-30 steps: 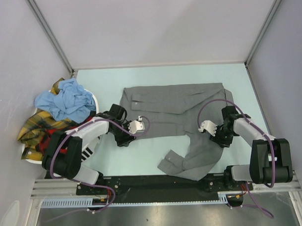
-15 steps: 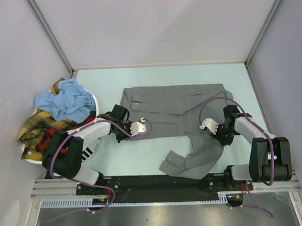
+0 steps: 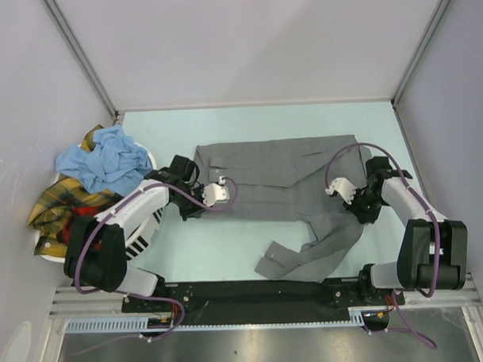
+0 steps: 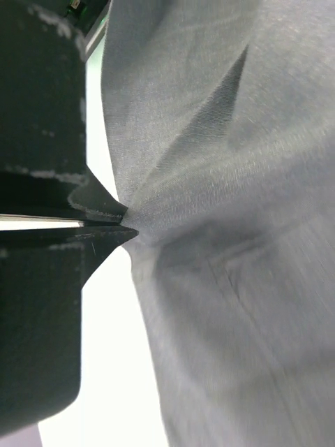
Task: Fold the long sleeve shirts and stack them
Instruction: Fold the shirt
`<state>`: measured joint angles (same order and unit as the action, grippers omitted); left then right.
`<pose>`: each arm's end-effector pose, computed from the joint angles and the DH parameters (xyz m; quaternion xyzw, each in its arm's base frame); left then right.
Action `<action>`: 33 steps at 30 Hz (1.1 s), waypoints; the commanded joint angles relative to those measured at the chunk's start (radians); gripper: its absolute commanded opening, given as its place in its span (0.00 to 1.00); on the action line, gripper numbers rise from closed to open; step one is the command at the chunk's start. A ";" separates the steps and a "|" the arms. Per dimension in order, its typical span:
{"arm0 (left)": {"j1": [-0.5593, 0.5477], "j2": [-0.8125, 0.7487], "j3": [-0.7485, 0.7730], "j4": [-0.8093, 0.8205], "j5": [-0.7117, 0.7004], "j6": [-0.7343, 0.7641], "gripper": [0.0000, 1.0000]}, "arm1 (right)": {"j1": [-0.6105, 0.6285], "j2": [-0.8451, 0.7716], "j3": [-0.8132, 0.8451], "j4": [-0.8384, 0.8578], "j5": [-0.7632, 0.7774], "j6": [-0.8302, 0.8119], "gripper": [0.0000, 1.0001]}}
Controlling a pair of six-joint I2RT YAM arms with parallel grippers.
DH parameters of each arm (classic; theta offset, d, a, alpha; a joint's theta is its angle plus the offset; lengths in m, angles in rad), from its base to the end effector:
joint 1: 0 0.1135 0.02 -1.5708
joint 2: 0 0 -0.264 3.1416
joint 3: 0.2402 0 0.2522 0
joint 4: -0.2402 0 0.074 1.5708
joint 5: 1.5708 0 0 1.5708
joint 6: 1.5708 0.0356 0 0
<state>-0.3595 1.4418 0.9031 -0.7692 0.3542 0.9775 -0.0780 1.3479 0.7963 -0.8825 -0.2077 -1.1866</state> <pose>0.2343 -0.1013 0.1974 0.6230 0.7515 -0.1272 0.1760 0.2165 -0.0096 0.1859 -0.5283 0.8400 0.0433 0.1159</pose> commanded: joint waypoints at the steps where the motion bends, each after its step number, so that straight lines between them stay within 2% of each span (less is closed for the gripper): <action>1: 0.019 0.025 0.092 -0.044 0.065 0.004 0.00 | -0.006 0.042 0.122 -0.047 -0.035 0.002 0.00; 11: 0.083 0.241 0.379 -0.041 0.043 -0.042 0.00 | -0.012 0.230 0.380 -0.084 -0.044 0.004 0.00; 17: 0.111 0.339 0.465 -0.032 0.017 -0.059 0.00 | -0.006 0.410 0.589 -0.134 -0.079 0.076 0.00; 26: 0.117 0.443 0.539 -0.002 0.000 -0.100 0.00 | 0.014 0.565 0.759 -0.153 -0.061 0.117 0.00; 29: 0.117 0.456 0.539 -0.001 -0.008 -0.106 0.00 | 0.021 0.583 0.759 -0.164 -0.047 0.110 0.09; 30: 0.119 0.457 0.537 0.005 -0.018 -0.112 0.02 | 0.021 0.586 0.755 -0.164 -0.041 0.110 0.21; 32: 0.123 0.459 0.530 0.018 -0.026 -0.140 0.09 | 0.015 0.586 0.753 -0.167 -0.035 0.122 0.35; 33: 0.128 0.457 0.531 0.027 -0.026 -0.155 0.18 | 0.003 0.588 0.764 -0.168 -0.038 0.133 0.46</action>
<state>-0.2478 1.8969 1.4014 -0.7788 0.3408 0.8806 -0.0631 1.9247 1.5166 -1.0218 -0.2520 -1.0729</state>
